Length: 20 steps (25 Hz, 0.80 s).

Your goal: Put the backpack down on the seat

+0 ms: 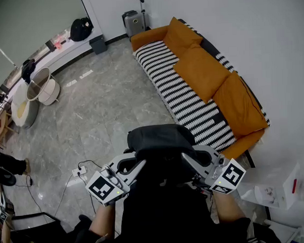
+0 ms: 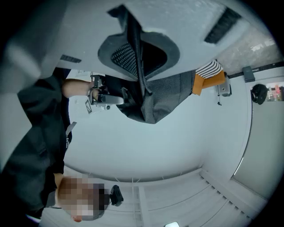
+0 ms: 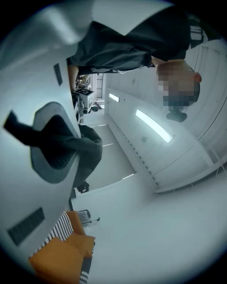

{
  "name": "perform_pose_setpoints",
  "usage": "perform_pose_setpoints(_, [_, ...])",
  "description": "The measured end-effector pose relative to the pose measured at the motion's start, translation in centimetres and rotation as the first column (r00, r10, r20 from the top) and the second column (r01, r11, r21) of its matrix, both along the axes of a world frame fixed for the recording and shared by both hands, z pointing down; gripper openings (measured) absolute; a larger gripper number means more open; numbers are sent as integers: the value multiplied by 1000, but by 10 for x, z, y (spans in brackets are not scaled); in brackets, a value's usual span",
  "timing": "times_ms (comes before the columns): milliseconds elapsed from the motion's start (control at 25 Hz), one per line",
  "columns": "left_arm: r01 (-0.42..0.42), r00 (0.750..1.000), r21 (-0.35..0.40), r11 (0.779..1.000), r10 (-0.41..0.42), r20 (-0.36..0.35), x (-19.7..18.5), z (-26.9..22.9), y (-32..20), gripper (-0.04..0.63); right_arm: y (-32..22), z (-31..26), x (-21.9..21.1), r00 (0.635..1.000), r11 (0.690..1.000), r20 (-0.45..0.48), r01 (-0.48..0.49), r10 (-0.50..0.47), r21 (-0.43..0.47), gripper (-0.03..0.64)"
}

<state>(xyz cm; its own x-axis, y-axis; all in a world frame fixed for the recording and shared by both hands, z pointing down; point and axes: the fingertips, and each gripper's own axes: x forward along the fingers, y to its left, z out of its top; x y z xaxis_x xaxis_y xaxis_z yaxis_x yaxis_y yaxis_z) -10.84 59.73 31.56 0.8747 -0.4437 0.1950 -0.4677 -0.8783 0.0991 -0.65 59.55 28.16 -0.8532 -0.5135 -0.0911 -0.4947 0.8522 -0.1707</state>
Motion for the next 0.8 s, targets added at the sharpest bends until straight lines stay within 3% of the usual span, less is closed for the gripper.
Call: perform_pose_setpoints(800, [-74,994,59,995,79,-74,-87,-23,-6,29,-13,-8,-82,996,997,33,-77,77,-15,28])
